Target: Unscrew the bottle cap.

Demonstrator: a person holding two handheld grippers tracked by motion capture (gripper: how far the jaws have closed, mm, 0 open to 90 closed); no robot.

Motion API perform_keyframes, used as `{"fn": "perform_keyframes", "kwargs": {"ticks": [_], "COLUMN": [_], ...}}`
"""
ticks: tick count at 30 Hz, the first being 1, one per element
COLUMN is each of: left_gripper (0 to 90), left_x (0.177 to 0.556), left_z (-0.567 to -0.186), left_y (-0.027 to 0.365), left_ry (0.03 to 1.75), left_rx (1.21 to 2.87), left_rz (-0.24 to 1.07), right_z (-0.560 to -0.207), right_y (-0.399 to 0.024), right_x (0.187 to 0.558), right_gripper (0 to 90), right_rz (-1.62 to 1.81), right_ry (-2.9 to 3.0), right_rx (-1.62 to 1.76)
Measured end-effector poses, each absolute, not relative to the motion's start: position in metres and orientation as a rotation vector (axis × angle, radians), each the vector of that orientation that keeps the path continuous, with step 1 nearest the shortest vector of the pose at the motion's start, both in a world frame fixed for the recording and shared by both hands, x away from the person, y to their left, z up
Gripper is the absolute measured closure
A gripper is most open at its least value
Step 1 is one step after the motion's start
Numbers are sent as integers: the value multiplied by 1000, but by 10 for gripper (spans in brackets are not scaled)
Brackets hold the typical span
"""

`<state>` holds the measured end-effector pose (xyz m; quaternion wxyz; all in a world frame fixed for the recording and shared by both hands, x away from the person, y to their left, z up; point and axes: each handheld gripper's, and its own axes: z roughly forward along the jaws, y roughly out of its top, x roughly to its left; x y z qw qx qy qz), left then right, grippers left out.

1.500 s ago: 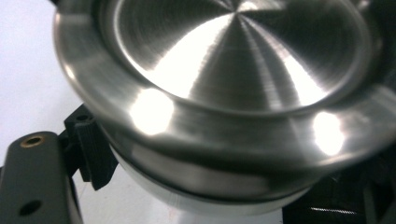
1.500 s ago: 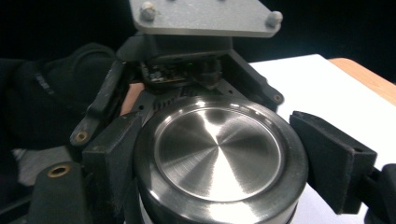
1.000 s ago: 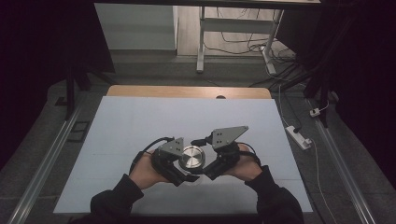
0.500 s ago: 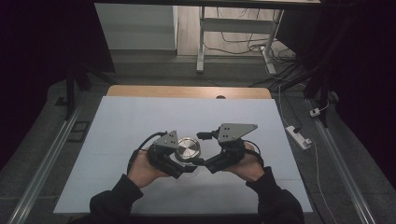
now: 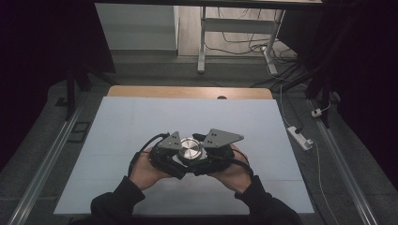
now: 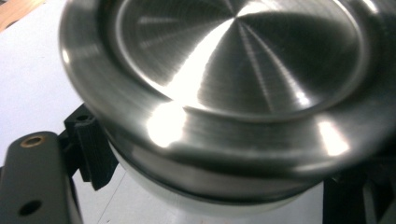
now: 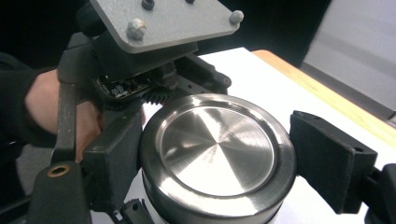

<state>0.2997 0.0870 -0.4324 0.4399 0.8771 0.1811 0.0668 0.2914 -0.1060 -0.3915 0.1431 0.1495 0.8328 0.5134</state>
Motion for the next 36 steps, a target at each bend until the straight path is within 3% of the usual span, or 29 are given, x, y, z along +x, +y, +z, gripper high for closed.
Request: {"fn": "perform_keyframes", "kwargs": {"ticks": [9, 15, 17, 22, 26, 28, 32, 36], "left_gripper": [155, 155, 155, 155, 155, 155, 155, 155], "left_x": [296, 289, 291, 297, 299, 298, 297, 297], "left_z": [-435, -433, -432, -432, -434, -434, -433, -433], "left_y": [82, 72, 74, 82, 83, 82, 79, 80], "left_ry": [262, 179, 225, 382, 461, 455, 452, 424], "left_rx": [2201, 2218, 2207, 2196, 2182, 2193, 2201, 2201], "left_rz": [40, 31, 43, 118, 137, 140, 146, 122], "right_z": [-396, -406, -404, -385, -387, -390, -395, -394], "right_y": [-127, -143, -145, -137, -120, -112, -108, -111], "right_x": [310, 320, 322, 313, 301, 297, 294, 296], "right_gripper": [201, 199, 188, 61, 36, 45, 194, 202], "right_rz": [1661, 1853, 1871, 1689, 1518, 1472, 1486, 1505], "right_ry": [2587, 2612, 2620, 2584, 2551, 2503, 2450, 2468], "right_rx": [96, -221, -137, 214, 399, 430, 446, 430]}}
